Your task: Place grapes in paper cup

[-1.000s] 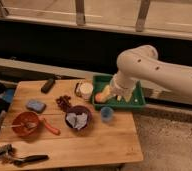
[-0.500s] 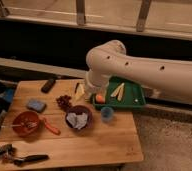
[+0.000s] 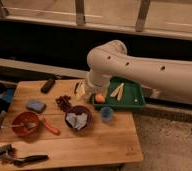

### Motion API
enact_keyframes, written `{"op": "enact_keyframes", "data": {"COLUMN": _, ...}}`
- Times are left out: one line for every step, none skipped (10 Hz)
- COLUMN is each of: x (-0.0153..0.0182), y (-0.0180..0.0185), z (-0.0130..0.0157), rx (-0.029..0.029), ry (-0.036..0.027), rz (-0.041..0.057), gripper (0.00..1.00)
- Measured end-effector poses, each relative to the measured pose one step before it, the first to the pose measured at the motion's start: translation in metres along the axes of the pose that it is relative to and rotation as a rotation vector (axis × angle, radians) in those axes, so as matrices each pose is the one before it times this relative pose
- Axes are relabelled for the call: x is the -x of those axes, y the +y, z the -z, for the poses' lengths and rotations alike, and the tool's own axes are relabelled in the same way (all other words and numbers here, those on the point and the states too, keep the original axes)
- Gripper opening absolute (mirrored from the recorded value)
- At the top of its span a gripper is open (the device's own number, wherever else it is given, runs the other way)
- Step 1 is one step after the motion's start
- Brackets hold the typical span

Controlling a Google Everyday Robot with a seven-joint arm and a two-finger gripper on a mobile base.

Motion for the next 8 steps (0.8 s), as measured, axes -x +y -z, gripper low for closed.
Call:
{"op": "enact_keyframes", "data": {"x": 0.00138, "y": 0.00308, "z": -0.00037, "rx": 0.00099, "ry": -0.00232, "rz": 0.00735, "gripper": 0.75}}
{"op": "enact_keyframes", "data": {"x": 0.00735, "y": 0.00888, "z": -0.00110, "rx": -0.00363, "ry": -0.01566, "rz": 0.02875, "gripper": 0.75}}
{"op": "enact_keyframes", "data": {"x": 0.00962, "y": 0.01817, "z": -0.00368, "rx": 0.00485, "ry": -0.01130, "rz": 0.03183, "gripper": 0.75}}
{"op": "enact_keyframes", "data": {"x": 0.01052, "y": 0.01795, "z": -0.00453, "rx": 0.00471, "ry": -0.00972, "rz": 0.02575, "gripper": 0.75}}
{"op": "enact_keyframes", "data": {"x": 0.01211, "y": 0.02077, "z": -0.00608, "rx": 0.00534, "ry": -0.00838, "rz": 0.02897, "gripper": 0.75}}
{"op": "enact_keyframes", "data": {"x": 0.01070, "y": 0.02120, "z": -0.00648, "rx": 0.00623, "ry": -0.00566, "rz": 0.03147, "gripper": 0.75}}
{"op": "enact_keyframes", "data": {"x": 0.01320, "y": 0.02902, "z": -0.01021, "rx": 0.00902, "ry": -0.00268, "rz": 0.04737, "gripper": 0.75}}
{"op": "enact_keyframes", "data": {"x": 0.00805, "y": 0.01868, "z": -0.00718, "rx": 0.00807, "ry": -0.00241, "rz": 0.03198, "gripper": 0.75}}
